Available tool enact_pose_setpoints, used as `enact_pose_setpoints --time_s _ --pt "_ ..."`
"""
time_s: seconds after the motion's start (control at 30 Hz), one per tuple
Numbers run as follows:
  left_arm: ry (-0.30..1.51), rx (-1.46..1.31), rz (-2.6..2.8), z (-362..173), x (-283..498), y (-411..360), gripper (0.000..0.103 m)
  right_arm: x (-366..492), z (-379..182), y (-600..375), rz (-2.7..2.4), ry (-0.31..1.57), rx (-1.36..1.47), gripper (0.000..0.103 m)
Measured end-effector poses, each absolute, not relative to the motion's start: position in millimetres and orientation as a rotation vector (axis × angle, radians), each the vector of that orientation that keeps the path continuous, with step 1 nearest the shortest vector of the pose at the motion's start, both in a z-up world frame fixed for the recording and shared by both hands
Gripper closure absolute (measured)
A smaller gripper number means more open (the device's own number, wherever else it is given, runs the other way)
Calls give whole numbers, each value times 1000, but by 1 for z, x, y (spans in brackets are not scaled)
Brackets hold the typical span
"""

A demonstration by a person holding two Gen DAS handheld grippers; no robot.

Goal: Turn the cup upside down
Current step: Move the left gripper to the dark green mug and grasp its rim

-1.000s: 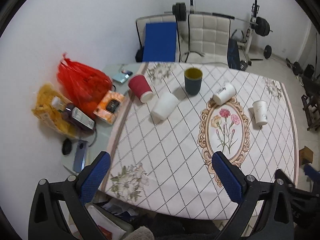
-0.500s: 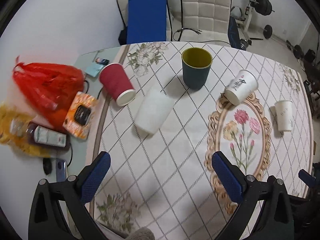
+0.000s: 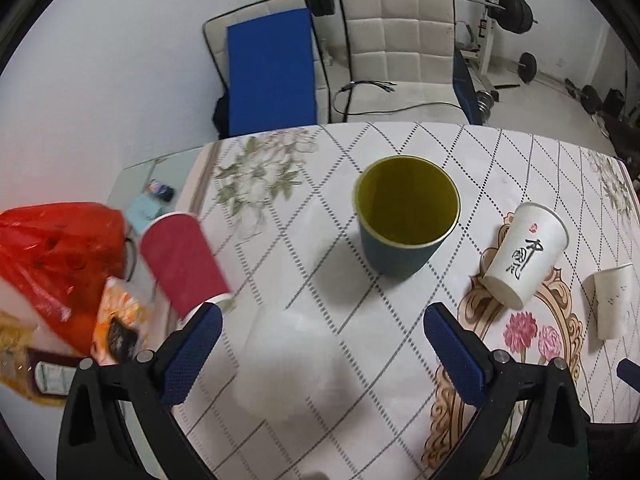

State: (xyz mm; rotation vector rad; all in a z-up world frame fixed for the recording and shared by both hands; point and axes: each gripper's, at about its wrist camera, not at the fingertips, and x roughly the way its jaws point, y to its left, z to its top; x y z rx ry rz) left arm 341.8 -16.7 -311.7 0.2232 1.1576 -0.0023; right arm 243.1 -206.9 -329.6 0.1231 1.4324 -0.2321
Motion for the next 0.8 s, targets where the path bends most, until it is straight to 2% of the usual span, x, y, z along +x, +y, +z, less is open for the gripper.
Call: enact_pose_setpoints --time_s 0.37,0.8 --pt "1187 225 -64 -355 376 -39 0 263 -347 -218 -268 1445 107 0" --pt "1177 162 -52 -378 402 -44 0 264 -355 -224 -293 1463 109 0"
